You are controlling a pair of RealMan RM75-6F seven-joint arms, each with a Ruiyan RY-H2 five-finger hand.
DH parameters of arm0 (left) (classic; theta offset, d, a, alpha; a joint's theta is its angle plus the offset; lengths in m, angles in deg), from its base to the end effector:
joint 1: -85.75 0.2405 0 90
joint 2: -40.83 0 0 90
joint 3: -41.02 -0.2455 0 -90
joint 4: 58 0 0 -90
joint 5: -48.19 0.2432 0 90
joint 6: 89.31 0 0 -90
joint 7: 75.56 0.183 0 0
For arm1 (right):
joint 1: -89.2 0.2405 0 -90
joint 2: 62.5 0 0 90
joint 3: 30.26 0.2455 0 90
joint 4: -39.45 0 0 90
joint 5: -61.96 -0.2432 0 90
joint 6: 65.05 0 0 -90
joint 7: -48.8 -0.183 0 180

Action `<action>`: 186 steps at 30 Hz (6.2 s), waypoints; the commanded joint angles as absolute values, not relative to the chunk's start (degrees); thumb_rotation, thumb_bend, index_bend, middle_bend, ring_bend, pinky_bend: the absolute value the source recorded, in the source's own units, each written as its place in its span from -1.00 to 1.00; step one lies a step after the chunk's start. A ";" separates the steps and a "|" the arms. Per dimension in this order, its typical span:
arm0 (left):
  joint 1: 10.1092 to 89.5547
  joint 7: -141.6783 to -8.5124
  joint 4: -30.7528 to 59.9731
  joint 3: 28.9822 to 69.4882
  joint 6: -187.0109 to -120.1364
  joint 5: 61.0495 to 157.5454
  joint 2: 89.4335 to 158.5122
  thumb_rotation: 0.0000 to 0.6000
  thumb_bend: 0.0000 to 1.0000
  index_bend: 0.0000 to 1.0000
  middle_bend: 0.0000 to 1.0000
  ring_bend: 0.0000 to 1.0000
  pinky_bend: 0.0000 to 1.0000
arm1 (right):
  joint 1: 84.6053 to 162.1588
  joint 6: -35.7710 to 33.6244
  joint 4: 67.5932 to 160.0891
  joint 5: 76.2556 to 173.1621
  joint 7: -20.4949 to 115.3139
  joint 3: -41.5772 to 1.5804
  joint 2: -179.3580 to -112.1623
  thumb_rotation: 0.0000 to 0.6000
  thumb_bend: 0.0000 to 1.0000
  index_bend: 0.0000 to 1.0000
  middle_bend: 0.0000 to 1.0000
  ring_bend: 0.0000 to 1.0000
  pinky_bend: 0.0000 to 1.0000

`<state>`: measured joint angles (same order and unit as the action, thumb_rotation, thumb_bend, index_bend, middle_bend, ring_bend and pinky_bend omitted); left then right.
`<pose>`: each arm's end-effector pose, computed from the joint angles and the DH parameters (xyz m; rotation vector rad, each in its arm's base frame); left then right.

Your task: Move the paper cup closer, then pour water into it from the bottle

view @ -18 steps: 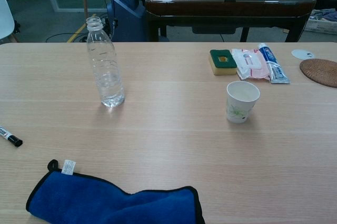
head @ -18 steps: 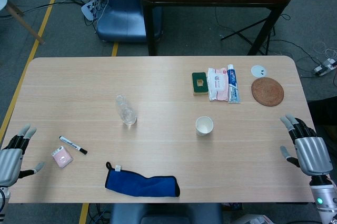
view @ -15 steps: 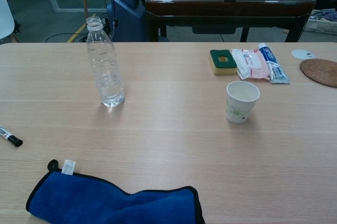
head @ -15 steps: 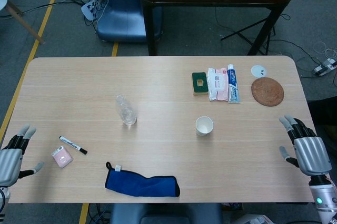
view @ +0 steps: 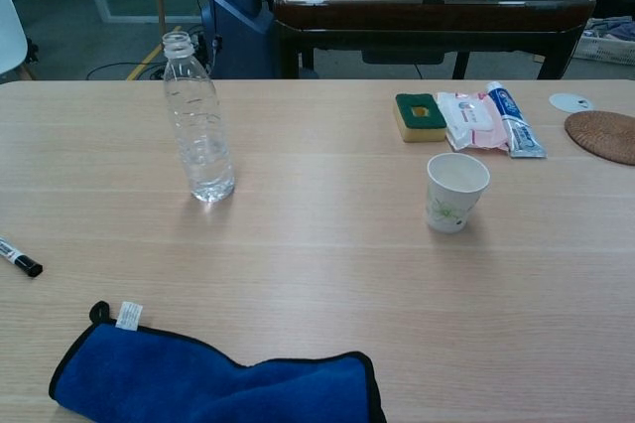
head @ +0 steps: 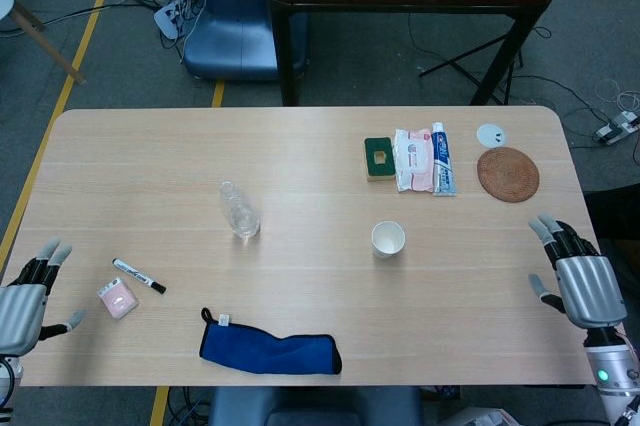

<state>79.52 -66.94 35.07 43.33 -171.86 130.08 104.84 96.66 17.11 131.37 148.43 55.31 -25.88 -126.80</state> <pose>-0.3222 0.2266 0.1189 -1.4158 -0.8524 -0.7524 -0.3043 -0.2425 0.1192 1.4673 -0.7969 0.8450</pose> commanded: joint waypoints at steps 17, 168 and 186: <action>79.99 -68.46 35.39 43.53 -172.32 130.11 104.30 1.00 -0.73 -0.80 -0.98 -0.72 -0.05 | 107.60 6.19 133.98 146.24 67.45 -21.68 -129.69 1.00 -0.59 -0.73 -0.89 -0.87 -0.45; 79.68 -67.67 36.96 44.53 -170.11 126.30 102.30 1.00 -0.73 -0.61 -0.86 -0.72 -0.05 | 152.77 -22.26 100.72 119.52 80.26 -15.96 -170.22 1.00 -0.66 -0.12 -0.18 -0.17 0.01; 79.46 -67.74 36.87 44.47 -169.50 125.96 102.53 1.00 -0.73 -0.60 -0.84 -0.72 -0.05 | 153.51 -22.23 98.35 121.43 77.63 -16.15 -171.97 1.00 -0.67 -0.14 -0.32 -0.22 0.01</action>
